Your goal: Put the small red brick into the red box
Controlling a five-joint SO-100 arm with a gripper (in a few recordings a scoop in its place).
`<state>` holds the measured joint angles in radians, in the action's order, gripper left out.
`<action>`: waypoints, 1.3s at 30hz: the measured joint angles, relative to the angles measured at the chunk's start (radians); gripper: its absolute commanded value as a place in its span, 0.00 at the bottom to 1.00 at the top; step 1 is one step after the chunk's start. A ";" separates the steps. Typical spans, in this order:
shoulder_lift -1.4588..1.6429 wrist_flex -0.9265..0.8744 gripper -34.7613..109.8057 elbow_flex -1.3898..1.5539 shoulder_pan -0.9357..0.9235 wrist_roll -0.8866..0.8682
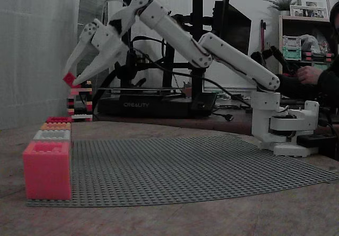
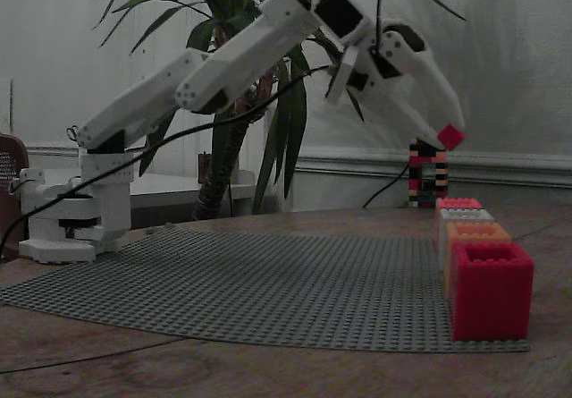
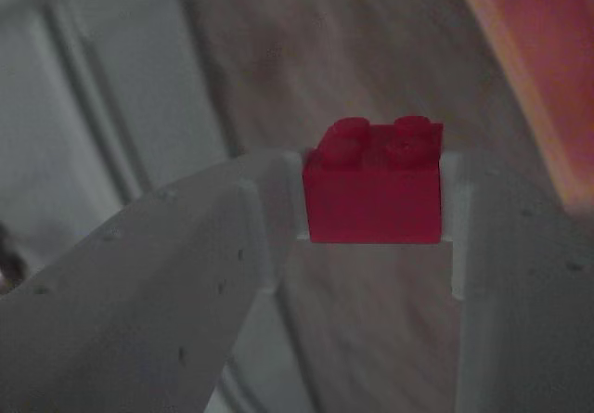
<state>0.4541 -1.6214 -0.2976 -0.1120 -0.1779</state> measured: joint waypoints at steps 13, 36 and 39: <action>-0.048 0.236 0.24 0.141 -0.170 0.153; 0.086 0.693 0.25 0.715 -0.195 0.181; 0.117 0.718 0.29 0.772 -0.179 0.181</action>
<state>0.5706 -0.9035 0.4740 -0.2915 0.0031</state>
